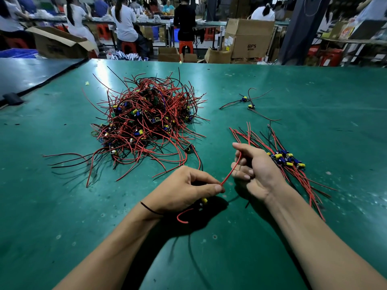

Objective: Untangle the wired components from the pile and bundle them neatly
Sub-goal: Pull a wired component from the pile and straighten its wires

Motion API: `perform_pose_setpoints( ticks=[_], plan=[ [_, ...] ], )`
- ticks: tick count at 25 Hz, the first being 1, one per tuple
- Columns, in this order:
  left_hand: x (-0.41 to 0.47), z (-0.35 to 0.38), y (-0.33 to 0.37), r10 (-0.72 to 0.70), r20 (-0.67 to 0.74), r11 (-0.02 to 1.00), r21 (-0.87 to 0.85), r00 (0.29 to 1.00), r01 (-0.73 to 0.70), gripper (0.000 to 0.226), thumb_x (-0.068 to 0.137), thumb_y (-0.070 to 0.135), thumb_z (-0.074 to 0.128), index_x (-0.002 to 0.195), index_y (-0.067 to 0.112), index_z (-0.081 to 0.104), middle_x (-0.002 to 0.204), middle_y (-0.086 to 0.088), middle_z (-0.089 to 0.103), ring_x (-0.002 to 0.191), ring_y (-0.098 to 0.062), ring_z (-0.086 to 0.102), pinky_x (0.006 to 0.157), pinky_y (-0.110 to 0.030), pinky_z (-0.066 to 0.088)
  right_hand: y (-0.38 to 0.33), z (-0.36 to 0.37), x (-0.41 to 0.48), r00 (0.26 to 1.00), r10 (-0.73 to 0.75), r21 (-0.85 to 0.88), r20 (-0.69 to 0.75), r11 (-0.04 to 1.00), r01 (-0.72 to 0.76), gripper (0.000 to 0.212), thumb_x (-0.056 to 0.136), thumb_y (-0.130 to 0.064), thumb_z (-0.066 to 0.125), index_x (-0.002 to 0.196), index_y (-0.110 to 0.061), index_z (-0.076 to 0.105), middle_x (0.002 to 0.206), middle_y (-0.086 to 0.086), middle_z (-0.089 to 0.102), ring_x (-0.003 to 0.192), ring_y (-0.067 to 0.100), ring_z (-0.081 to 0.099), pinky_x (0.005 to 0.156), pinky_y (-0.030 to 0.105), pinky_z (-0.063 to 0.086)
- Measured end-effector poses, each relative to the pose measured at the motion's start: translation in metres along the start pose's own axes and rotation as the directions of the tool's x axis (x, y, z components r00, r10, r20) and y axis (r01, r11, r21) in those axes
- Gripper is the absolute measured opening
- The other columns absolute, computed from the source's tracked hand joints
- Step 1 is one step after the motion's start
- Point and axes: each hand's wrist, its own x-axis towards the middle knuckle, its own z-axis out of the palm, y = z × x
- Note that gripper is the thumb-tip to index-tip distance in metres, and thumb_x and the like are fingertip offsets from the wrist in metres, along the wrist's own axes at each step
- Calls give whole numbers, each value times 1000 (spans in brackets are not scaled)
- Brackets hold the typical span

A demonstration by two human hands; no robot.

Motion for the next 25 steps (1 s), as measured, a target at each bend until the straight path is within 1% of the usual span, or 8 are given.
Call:
perform_pose_setpoints(
  ticks=[3, 5, 8, 12, 17, 20, 22, 25],
  plan=[
    [1, 0, 0, -7, -22, 1000, -7, 1000, 7, 9, 88, 16, 70, 90, 11, 77, 69, -7, 61, 55, -9, 50, 52, -17, 43, -8, 0, -6, 966, 187, 177, 176, 960, -218, 27, 78, -13, 63, 61, -12, 42, 51, -5, 25, 30, 4, 14, 26, 13, 16],
    [0, 1, 0, -4, -25, 1000, -3, 1000, 4, 10, 88, 16, 70, 90, 10, 77, 68, -7, 62, 55, -10, 50, 53, -18, 43, -8, 1, -10, 953, 208, 175, 222, 953, -249, 25, 77, -16, 65, 63, -11, 45, 51, -5, 27, 30, 4, 15, 26, 13, 16],
    [1, 3, 1, 0, -65, 1000, -10, 998, -1, 10, 88, 17, 70, 88, 11, 77, 66, -4, 62, 58, -13, 51, 55, -23, 42, -4, 4, -9, 987, 104, 85, 120, 990, -114, 29, 79, -32, 71, 77, -7, 57, 53, -5, 35, 29, 3, 20, 28, 12, 20],
    [5, 4, -1, 15, -211, 999, -46, 977, -25, 16, 89, 20, 67, 88, 7, 75, 60, 4, 55, 60, -15, 49, 62, -29, 39, 1, 5, -5, 997, -9, 23, 73, 1000, 7, 56, 74, -55, 69, 97, -4, 64, 61, -2, 41, 35, 2, 23, 33, 12, 24],
    [5, 4, 0, -16, -347, 980, -189, 938, -53, 19, 90, 21, 67, 80, 6, 72, 61, -5, 61, 59, -20, 53, 53, -24, 43, 6, 4, -4, 995, -58, -36, 79, 997, 61, 57, 83, -60, 64, 99, -6, 69, 63, -2, 47, 37, 3, 27, 35, 16, 29],
    [6, 2, 2, -63, -425, 966, -255, 903, -52, 21, 91, 21, 66, 79, 3, 69, 57, 0, 59, 48, -11, 53, 46, -18, 42, 16, 4, -8, 987, -116, -204, 112, 969, 137, 35, 96, -39, 61, 97, -5, 70, 67, 1, 48, 38, 5, 29, 36, 18, 30],
    [6, 1, 4, -121, -483, 933, -353, 867, -66, 21, 91, 21, 66, 79, 3, 68, 55, 2, 62, 44, -8, 56, 42, -17, 43, 24, 3, -12, 958, -203, -413, 202, 870, 271, 13, 97, -18, 64, 97, -7, 71, 72, 4, 51, 40, 9, 35, 39, 19, 34],
    [7, -6, 4, -223, -560, 866, -490, 798, -102, 21, 91, 23, 67, 84, 3, 66, 67, -10, 70, 54, -19, 65, 47, -25, 53, 33, 6, -20, 864, -309, -717, 398, 483, 503, 15, 87, -11, 74, 97, -20, 70, 78, -7, 61, 49, 7, 41, 49, 17, 36]
  ],
)
